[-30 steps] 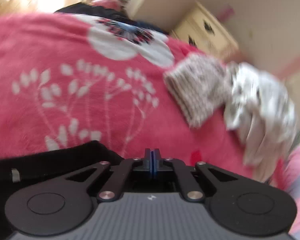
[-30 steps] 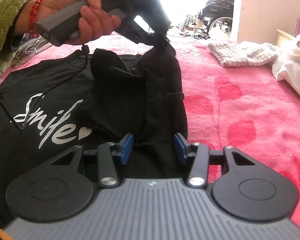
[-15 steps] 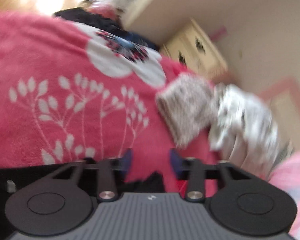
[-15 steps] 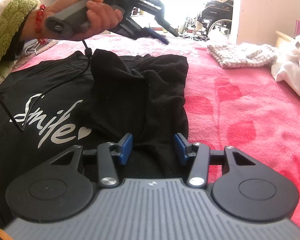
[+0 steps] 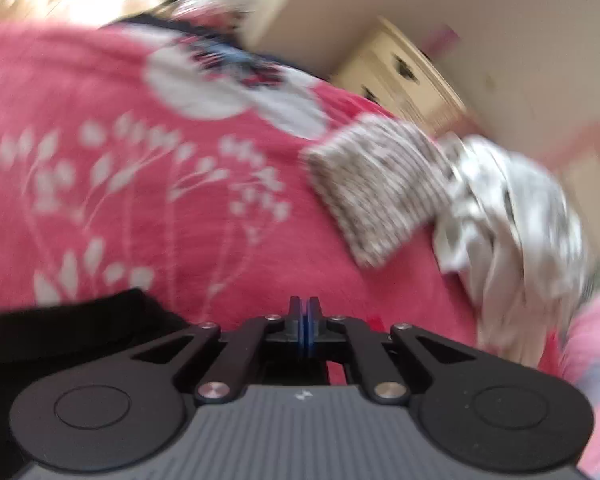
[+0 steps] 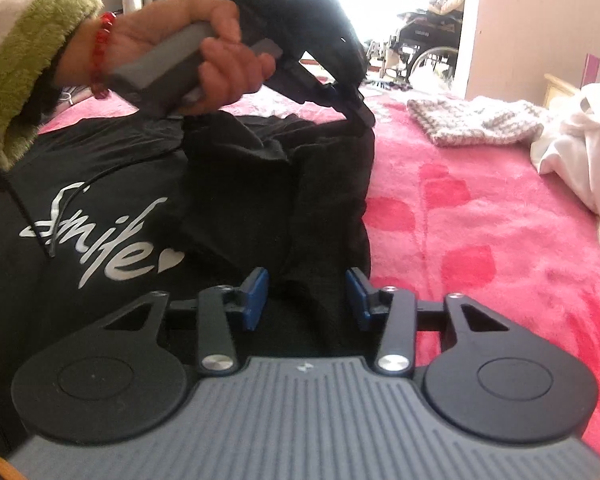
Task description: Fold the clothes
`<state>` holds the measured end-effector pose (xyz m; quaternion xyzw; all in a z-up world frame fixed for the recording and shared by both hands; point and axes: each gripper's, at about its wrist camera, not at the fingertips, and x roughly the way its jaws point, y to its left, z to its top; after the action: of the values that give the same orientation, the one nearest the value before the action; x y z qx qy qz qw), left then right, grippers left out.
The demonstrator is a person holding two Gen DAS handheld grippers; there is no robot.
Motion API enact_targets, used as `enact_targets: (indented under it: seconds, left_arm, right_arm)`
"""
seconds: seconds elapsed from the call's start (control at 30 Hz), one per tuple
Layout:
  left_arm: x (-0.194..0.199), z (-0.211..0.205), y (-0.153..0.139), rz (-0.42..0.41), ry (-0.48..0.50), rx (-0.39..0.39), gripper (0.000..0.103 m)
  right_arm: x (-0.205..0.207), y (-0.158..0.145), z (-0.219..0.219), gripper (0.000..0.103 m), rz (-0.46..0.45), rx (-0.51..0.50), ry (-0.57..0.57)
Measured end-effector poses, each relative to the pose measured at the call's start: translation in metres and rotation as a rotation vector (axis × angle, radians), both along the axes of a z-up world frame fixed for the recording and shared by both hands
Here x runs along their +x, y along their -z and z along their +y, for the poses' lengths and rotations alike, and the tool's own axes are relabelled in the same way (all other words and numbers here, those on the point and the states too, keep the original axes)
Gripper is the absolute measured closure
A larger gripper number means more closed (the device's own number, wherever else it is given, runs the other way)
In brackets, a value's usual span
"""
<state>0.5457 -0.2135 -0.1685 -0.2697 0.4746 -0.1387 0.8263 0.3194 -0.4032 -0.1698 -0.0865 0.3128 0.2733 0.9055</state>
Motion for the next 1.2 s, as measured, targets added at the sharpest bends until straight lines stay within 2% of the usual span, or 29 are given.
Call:
enact_targets:
  seconds: [0.13,0.23,0.33,0.43,0.57,0.6,0.63,0.67,0.7,0.8,0.93,1.07,1.2]
  left_arm:
    - [0.0,0.011,0.006,-0.014,-0.074,-0.052,0.102]
    - [0.002,0.013,0.008,-0.019,-0.092,-0.08,0.102]
    - [0.002,0.01,0.008,-0.02,-0.094,-0.084,0.102]
    - [0.004,0.01,0.01,-0.008,-0.093,-0.095,0.102]
    - [0.006,0.011,0.012,0.013,-0.062,-0.123,0.1]
    - [0.006,0.012,0.011,0.021,-0.05,-0.13,0.091]
    - [0.006,0.014,0.009,0.021,-0.039,-0.133,0.077]
    - [0.005,0.015,0.006,0.012,-0.029,-0.129,0.07]
    - [0.004,0.018,0.002,-0.003,-0.022,-0.121,0.063]
    - [-0.002,0.027,-0.01,-0.029,0.004,-0.106,0.063]
    - [-0.021,0.042,-0.026,-0.066,0.056,-0.044,0.061]
    - [-0.046,0.054,-0.038,-0.088,0.107,0.037,0.06]
    - [-0.068,0.06,-0.048,-0.129,0.156,0.115,0.057]
  right_arm:
    - [0.002,-0.016,-0.011,0.066,-0.012,0.011,0.018]
    - [0.017,-0.021,-0.017,0.064,0.039,0.051,0.024]
    - [0.018,-0.027,-0.015,0.064,0.015,0.045,-0.016]
    - [0.003,-0.028,-0.002,0.065,-0.065,-0.058,-0.114]
    - [-0.011,-0.012,0.017,0.066,-0.164,-0.277,-0.189]
    - [-0.012,-0.007,0.022,0.066,-0.178,-0.315,-0.199]
    - [-0.012,-0.003,0.026,0.066,-0.193,-0.351,-0.208]
    - [-0.013,0.0,0.03,0.066,-0.215,-0.381,-0.217]
    - [-0.015,0.002,0.034,0.066,-0.239,-0.409,-0.227]
    - [-0.018,0.006,0.042,0.071,-0.295,-0.474,-0.246]
    - [-0.026,0.01,0.045,0.096,-0.355,-0.563,-0.252]
    - [-0.022,0.002,0.033,0.099,-0.354,-0.55,-0.169]
    - [-0.006,-0.001,0.017,0.099,-0.294,-0.524,-0.078]
